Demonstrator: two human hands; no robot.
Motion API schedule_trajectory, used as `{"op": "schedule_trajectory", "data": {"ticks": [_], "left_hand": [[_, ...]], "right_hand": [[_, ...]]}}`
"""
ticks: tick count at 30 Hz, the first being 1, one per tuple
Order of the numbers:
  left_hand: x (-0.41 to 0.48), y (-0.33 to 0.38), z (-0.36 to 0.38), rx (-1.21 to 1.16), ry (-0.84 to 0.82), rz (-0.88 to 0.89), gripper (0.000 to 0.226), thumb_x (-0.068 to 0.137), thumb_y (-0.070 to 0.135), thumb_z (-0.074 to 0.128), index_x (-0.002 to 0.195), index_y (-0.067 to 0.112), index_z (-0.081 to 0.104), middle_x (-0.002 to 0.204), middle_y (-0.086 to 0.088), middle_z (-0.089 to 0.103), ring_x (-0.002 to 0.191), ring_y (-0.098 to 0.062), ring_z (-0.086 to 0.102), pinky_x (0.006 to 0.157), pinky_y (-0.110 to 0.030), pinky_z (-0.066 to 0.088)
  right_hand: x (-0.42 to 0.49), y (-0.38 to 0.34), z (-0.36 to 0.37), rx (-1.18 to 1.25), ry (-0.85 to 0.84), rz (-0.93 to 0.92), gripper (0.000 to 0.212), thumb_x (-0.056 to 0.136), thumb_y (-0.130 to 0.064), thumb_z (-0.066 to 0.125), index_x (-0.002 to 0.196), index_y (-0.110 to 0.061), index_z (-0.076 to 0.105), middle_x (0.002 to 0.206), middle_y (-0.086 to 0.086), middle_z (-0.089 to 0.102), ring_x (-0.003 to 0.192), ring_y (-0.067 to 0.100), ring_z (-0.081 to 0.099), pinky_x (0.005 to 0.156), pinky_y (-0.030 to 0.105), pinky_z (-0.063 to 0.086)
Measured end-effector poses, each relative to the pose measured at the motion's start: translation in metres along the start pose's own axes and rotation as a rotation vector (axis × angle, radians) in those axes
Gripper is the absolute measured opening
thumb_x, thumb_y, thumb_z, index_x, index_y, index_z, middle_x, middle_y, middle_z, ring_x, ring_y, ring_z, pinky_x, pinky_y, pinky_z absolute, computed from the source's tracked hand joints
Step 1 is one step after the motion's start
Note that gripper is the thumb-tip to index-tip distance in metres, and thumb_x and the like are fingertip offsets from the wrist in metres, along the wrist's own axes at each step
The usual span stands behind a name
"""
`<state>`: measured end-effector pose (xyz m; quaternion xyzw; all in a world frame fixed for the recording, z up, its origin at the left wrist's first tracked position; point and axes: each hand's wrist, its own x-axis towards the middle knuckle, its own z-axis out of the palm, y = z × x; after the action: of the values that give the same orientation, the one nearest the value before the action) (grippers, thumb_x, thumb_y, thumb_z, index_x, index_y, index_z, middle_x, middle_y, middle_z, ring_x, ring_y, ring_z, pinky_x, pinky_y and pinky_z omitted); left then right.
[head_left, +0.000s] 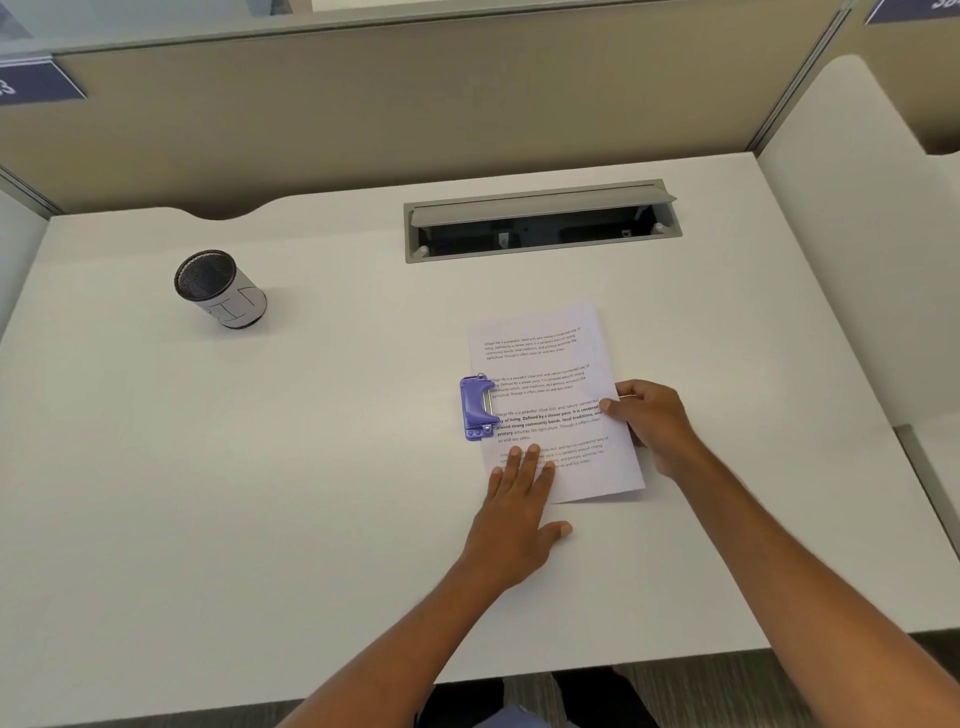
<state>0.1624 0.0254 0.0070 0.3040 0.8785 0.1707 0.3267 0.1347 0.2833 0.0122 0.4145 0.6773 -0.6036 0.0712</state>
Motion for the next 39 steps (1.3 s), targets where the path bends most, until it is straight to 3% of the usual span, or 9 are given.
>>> {"op": "schedule_trajectory", "data": {"ticks": [7,9,12,15,18,22,25,30,39], "left_hand": [[-0.008,-0.001,-0.015,-0.376,0.281,-0.113,0.059,0.111,0.037,0.062,0.165,0.02,0.048,0.178,0.001,0.038,0.166,-0.017,0.032,0.132,-0.031,0.029],[-0.01,-0.002,-0.021,-0.482,0.404,-0.164,0.047,0.108,0.029,0.069,0.152,0.015,0.065,0.16,-0.003,0.062,0.148,-0.019,0.059,0.122,-0.022,0.039],[-0.009,-0.005,-0.032,-0.622,0.545,-0.281,0.03,0.104,0.023,0.074,0.133,0.015,0.08,0.131,0.001,0.081,0.113,-0.009,0.077,0.108,-0.028,0.058],[-0.006,-0.011,-0.045,-0.749,0.619,-0.372,0.016,0.102,0.022,0.074,0.111,0.023,0.086,0.102,0.011,0.085,0.083,0.008,0.074,0.085,-0.025,0.06],[-0.001,-0.016,-0.063,-0.872,0.653,-0.418,0.019,0.099,0.02,0.073,0.087,0.032,0.082,0.081,0.015,0.083,0.079,-0.009,0.08,0.079,-0.034,0.064],[0.012,-0.019,-0.093,-0.987,0.635,-0.402,0.029,0.097,0.018,0.074,0.075,0.035,0.081,0.082,0.001,0.085,0.079,-0.023,0.08,0.083,-0.043,0.067],[0.019,-0.017,-0.114,-1.093,0.581,-0.331,0.016,0.097,0.022,0.08,0.085,0.03,0.087,0.088,-0.006,0.086,0.077,-0.019,0.078,0.071,-0.021,0.063],[0.026,-0.008,-0.135,-1.145,0.467,-0.221,0.014,0.097,0.026,0.084,0.108,0.017,0.087,0.097,-0.003,0.087,0.082,-0.014,0.082,0.077,-0.024,0.065],[0.042,0.007,-0.143,-1.143,0.408,-0.157,0.01,0.098,0.016,0.081,0.106,0.013,0.087,0.091,-0.011,0.086,0.075,-0.015,0.077,0.076,-0.024,0.064]], "right_hand": [[-0.001,0.006,-0.015,0.077,-0.03,-0.009,0.012,0.093,-0.007,0.083,0.101,-0.016,0.081,0.1,0.005,0.088,0.076,0.013,0.082,0.075,0.033,0.063],[-0.002,0.008,-0.022,0.094,-0.016,-0.007,0.014,0.093,-0.008,0.085,0.105,-0.015,0.081,0.101,0.004,0.088,0.076,0.012,0.081,0.074,0.032,0.063],[-0.004,0.008,-0.033,0.125,-0.005,-0.016,0.014,0.093,-0.01,0.085,0.105,-0.017,0.081,0.101,0.004,0.088,0.076,0.012,0.081,0.07,0.03,0.062],[-0.008,0.007,-0.046,0.17,-0.002,-0.029,0.017,0.093,-0.01,0.085,0.108,-0.017,0.081,0.103,0.003,0.088,0.079,0.013,0.081,0.074,0.032,0.062],[-0.015,0.003,-0.057,0.198,-0.018,-0.042,0.014,0.093,-0.012,0.086,0.103,-0.022,0.083,0.103,0.002,0.087,0.078,0.013,0.08,0.075,0.033,0.061],[-0.026,-0.006,-0.067,0.241,-0.047,-0.071,0.018,0.092,-0.013,0.087,0.091,-0.031,0.086,0.099,0.001,0.087,0.076,0.013,0.08,0.061,0.025,0.062],[-0.033,-0.011,-0.073,0.278,-0.065,-0.096,0.016,0.091,-0.014,0.088,0.099,-0.029,0.086,0.104,0.003,0.087,0.081,0.015,0.082,0.062,0.024,0.063],[-0.042,-0.02,-0.082,0.299,-0.072,-0.129,0.017,0.089,-0.015,0.089,0.094,-0.032,0.087,0.105,0.005,0.088,0.082,0.015,0.082,0.065,0.025,0.063],[-0.049,-0.03,-0.104,0.312,-0.047,-0.174,0.017,0.085,-0.019,0.09,0.1,-0.026,0.086,0.106,0.008,0.087,0.085,0.016,0.082,0.069,0.027,0.065]]}}
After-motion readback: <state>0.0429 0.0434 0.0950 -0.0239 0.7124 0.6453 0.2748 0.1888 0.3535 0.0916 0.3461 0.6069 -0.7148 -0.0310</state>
